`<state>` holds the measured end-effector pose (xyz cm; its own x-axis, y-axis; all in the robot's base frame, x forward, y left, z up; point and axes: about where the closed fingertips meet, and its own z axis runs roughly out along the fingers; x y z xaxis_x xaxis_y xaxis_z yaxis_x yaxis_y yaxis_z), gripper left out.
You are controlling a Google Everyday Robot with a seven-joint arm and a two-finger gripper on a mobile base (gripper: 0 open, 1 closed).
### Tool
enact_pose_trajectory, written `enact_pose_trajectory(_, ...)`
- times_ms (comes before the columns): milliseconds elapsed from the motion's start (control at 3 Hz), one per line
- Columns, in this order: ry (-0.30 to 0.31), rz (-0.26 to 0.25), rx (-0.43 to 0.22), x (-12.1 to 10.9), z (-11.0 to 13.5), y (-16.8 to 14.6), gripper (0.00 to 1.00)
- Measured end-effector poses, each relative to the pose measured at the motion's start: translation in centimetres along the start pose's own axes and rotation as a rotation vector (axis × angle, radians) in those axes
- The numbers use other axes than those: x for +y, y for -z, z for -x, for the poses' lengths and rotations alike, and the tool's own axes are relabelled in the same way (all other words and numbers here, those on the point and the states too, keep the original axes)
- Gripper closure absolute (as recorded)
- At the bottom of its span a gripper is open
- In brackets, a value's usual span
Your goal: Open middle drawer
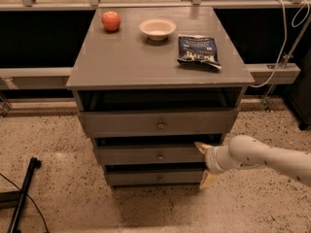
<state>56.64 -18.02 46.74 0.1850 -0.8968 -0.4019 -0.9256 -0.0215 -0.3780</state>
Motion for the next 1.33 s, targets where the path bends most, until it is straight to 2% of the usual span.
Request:
enact_pose_trajectory(333, 0.041, 0.002, 0.024, -1.5, -1.0, -2.2, 0.0)
enact_pose_trajectory(667, 0.042, 0.014, 0.056, -4.1, -2.7, -4.9, 0.0)
enact_pose_trajectory(1000, 0.032, 0.015, 0.071, -5.5, -3.7, -6.3, 0.0)
enact_pose_trajectory(1333, 0.014, 0.013, 0.076, -6.5, -4.3, -7.3, 0.07)
